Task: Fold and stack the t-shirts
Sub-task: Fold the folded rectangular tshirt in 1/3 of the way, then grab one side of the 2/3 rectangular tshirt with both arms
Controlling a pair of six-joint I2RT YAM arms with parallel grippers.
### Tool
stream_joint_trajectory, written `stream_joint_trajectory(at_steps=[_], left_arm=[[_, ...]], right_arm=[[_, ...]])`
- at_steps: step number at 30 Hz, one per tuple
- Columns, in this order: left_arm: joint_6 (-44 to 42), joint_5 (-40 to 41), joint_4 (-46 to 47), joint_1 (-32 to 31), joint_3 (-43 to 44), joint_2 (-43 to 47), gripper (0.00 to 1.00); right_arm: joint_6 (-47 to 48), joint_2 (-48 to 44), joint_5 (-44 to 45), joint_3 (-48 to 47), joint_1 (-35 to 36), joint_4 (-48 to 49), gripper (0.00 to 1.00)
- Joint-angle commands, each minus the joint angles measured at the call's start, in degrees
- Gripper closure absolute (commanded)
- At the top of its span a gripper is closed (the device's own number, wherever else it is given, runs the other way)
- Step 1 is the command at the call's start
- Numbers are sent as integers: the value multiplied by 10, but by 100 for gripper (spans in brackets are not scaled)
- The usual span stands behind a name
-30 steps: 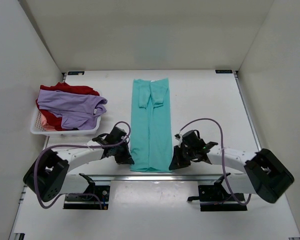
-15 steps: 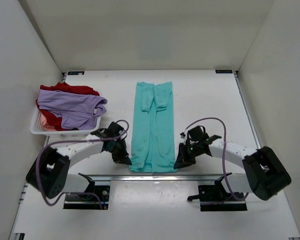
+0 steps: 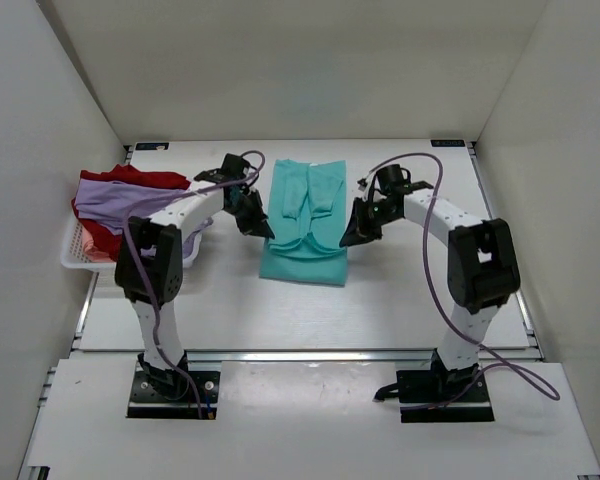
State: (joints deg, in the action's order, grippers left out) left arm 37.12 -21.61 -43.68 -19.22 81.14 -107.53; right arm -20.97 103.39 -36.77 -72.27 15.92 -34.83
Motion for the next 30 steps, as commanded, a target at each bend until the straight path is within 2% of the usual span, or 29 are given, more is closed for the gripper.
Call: stream_joint_trajectory(at_steps=[1, 2, 3, 6, 8, 9, 10, 15, 19, 26, 29, 30], left_arm=[[-12, 1, -38, 30, 95, -51, 96], [-5, 0, -36, 32, 122, -73, 92], [2, 3, -33, 42, 145, -92, 80], [14, -10, -25, 59, 191, -130, 77], [24, -10, -11, 70, 205, -142, 71], [31, -9, -7, 71, 206, -141, 66], [33, -10, 8, 73, 202, -136, 64], [50, -19, 47, 75, 130, -102, 63], [45, -28, 60, 67, 28, -52, 63], [54, 21, 81, 29, -146, 35, 60], [69, 38, 92, 16, -175, 51, 56], [69, 41, 100, 10, -179, 53, 55]], right_arm=[[18, 62, -1, -90, -23, -48, 100], [16, 88, -3, -127, -32, -52, 99], [16, 105, 3, -141, -33, -56, 95], [8, 126, 11, -194, -41, -32, 92], [-4, 116, 28, -194, -43, 8, 81], [-10, 101, 45, -185, -43, 33, 70], [-17, 87, 48, -181, -47, 58, 63], [-26, 52, 71, -126, -56, 99, 55], [-43, 13, 79, -58, -56, 121, 56], [-86, -69, 121, 123, -18, 161, 57], [-108, -86, 120, 170, 1, 183, 52], [-115, -87, 119, 178, 4, 190, 47]])
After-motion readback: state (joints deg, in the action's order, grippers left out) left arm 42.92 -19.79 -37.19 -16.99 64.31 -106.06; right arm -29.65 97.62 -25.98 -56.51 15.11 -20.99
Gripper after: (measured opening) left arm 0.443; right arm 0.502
